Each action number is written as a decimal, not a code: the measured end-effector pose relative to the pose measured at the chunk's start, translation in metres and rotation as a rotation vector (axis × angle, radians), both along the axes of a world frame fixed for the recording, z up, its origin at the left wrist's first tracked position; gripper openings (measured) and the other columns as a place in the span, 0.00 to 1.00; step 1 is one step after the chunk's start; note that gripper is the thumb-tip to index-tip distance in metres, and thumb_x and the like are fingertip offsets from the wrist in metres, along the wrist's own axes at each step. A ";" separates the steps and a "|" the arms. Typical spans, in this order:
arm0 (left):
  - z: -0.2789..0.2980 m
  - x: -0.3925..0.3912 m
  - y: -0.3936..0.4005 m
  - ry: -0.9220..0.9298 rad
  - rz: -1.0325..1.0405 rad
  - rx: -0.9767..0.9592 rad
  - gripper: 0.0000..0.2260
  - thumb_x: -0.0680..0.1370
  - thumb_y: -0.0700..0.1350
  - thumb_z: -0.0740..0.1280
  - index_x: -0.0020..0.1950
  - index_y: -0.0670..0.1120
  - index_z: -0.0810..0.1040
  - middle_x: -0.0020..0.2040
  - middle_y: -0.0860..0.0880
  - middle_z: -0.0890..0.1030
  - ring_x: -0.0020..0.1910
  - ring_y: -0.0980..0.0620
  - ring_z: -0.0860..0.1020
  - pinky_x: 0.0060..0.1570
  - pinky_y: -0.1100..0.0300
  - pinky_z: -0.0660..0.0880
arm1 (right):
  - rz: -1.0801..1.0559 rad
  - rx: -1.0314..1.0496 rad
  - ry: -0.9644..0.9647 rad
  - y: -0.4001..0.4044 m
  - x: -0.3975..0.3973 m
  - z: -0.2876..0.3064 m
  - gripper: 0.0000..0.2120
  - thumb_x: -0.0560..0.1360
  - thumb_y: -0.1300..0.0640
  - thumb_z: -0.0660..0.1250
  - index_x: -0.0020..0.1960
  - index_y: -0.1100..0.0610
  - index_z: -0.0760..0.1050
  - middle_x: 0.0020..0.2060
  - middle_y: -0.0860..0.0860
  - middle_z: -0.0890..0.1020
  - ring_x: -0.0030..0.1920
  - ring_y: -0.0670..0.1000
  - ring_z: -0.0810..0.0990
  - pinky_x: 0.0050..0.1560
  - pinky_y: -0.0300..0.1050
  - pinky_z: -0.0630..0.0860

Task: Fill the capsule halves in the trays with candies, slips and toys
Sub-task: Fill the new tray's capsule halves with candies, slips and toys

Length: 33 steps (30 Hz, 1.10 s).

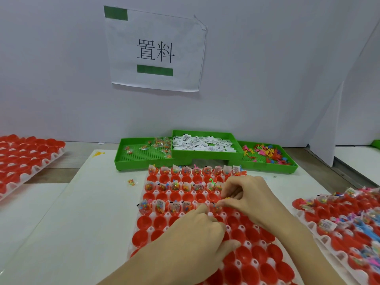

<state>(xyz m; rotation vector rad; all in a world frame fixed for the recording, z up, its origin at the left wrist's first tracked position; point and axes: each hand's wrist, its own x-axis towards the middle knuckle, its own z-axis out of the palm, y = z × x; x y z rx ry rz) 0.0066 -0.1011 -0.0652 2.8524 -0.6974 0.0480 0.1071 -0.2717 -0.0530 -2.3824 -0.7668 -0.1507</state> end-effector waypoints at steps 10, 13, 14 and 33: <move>0.033 0.036 0.048 0.054 0.005 -0.353 0.18 0.85 0.57 0.59 0.53 0.48 0.85 0.39 0.54 0.83 0.37 0.58 0.78 0.41 0.64 0.74 | -0.279 0.159 -0.170 -0.027 0.085 0.018 0.05 0.70 0.58 0.80 0.41 0.52 0.84 0.35 0.44 0.85 0.36 0.41 0.82 0.43 0.32 0.78; 0.035 0.051 0.074 0.052 0.081 -0.441 0.15 0.84 0.55 0.62 0.49 0.50 0.85 0.36 0.52 0.82 0.31 0.55 0.74 0.34 0.61 0.70 | -0.409 0.074 -0.131 -0.041 0.130 0.005 0.04 0.72 0.63 0.78 0.47 0.61 0.85 0.42 0.55 0.87 0.41 0.51 0.83 0.54 0.48 0.81; 0.034 0.055 0.082 0.049 0.115 -0.468 0.14 0.84 0.55 0.63 0.47 0.51 0.85 0.36 0.52 0.82 0.31 0.55 0.74 0.35 0.60 0.70 | -0.442 0.039 -0.102 -0.046 0.141 0.000 0.05 0.73 0.64 0.77 0.48 0.62 0.85 0.43 0.57 0.87 0.42 0.52 0.83 0.56 0.50 0.81; -0.011 0.160 0.235 -0.161 0.760 -0.203 0.13 0.84 0.37 0.62 0.66 0.38 0.80 0.62 0.39 0.83 0.61 0.38 0.79 0.57 0.51 0.74 | -0.404 0.105 -0.188 -0.020 0.119 -0.011 0.06 0.79 0.62 0.69 0.54 0.59 0.84 0.48 0.52 0.86 0.45 0.48 0.80 0.52 0.41 0.71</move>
